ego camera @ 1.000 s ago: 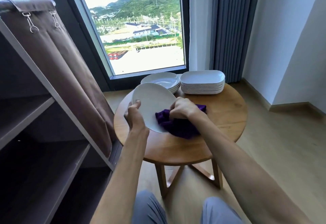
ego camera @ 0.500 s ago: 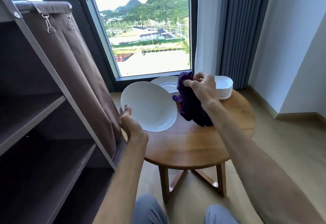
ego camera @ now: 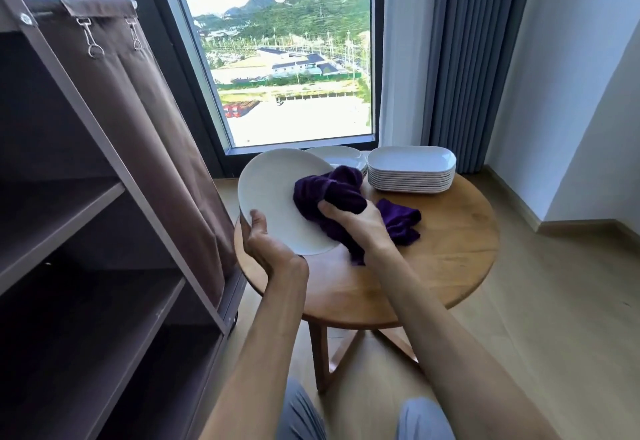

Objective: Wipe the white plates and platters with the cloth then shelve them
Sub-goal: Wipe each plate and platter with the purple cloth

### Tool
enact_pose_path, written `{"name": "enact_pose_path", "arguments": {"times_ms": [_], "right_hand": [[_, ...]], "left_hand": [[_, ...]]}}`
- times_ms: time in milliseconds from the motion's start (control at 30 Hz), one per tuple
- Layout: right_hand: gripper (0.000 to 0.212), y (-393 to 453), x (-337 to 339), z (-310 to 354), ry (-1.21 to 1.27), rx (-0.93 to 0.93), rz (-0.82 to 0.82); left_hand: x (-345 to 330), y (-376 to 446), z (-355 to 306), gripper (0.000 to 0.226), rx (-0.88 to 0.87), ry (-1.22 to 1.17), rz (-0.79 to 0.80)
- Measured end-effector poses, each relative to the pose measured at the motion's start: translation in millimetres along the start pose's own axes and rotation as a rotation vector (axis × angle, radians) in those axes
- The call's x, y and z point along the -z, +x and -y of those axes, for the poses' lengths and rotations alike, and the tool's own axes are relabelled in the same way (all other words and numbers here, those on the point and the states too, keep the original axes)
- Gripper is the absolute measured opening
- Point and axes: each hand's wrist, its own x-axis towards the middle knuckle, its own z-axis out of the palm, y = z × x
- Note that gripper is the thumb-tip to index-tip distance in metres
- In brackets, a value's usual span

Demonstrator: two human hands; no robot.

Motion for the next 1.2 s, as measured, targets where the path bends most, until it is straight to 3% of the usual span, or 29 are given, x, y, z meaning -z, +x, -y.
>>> {"name": "enact_pose_path", "arguments": {"times_ms": [167,267,367,467,600,700,767,833,967,1100,1200], "right_hand": [[0.042,10.9,-1.6,-5.5,0.458,-0.130,0.028],[0.029,19.8,12.0,-1.5,0.522,-0.117,0.006],[0.028,24.6,12.0,6.7,0.527,-0.073,-0.031],[0.027,26.0,-1.6,11.9,0.667,-0.112,-0.097],[0.036,19.9,-14.6,-0.7,0.808,-0.169,-0.063],[0.044,17.7,-10.5,-9.7,0.878,-0.137,-0.033],[0.050,16.3,-6.8,-12.1,0.909,-0.105,-0.034],[0.051,13.7,-7.1,-12.8,0.940,-0.100,-0.046],[0.046,12.7,-23.1,-4.7,1.072,-0.150,-0.053],[0.046,8.6,-25.1,-8.1,1.085,-0.181,0.007],[0.050,11.9,-9.3,-9.9,1.011,-0.101,0.009]], "left_hand": [[2.0,-4.7,-3.5,0.033,0.045,0.080,0.080],[4.6,10.9,-24.4,0.036,0.074,0.243,0.281],[-0.5,21.2,-39.6,0.042,0.117,0.274,0.390],[-0.2,-4.1,-18.2,0.060,0.023,0.273,0.295],[5.1,-27.3,15.9,0.046,-0.082,0.473,0.230],[2.3,-10.3,-14.9,0.031,-0.240,0.817,0.377],[-9.4,10.4,-47.0,0.027,-0.228,1.046,0.564],[-20.3,18.3,-68.6,0.035,-0.178,1.096,0.689],[-11.6,-15.8,-32.5,0.050,-0.279,0.744,0.490],[-7.3,-48.6,12.4,0.042,-0.438,0.763,0.361],[-12.4,-44.9,1.1,0.043,-0.373,0.706,0.377]]}}
